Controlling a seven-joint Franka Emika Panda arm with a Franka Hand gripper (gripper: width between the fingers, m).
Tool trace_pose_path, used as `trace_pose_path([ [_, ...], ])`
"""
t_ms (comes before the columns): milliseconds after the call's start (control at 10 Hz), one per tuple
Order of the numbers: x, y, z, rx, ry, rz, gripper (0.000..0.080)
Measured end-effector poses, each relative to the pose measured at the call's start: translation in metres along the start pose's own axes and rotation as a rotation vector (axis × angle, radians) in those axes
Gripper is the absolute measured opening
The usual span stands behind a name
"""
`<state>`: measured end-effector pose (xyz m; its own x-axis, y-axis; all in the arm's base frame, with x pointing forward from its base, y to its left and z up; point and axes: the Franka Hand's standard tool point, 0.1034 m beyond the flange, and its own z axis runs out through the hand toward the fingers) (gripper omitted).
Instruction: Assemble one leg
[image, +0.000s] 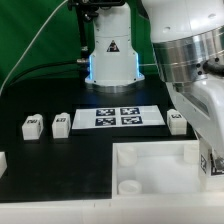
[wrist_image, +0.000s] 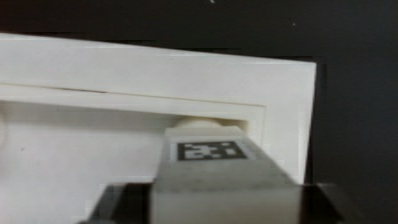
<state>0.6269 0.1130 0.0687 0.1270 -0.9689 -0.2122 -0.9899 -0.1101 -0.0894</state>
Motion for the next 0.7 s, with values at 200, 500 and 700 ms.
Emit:
trace_pose_path([
  [200, 0.0003, 0.0004, 0.0007, -0.003, 0.005, -0.133, 0.0501],
  [500, -0.0025, 0.0008, 0.0012, -0.02, 0.015, -0.594, 0.0643],
  [700, -0.0014, 0.001, 0.0013, -0.022, 0.013, -0.795, 0.0648],
])
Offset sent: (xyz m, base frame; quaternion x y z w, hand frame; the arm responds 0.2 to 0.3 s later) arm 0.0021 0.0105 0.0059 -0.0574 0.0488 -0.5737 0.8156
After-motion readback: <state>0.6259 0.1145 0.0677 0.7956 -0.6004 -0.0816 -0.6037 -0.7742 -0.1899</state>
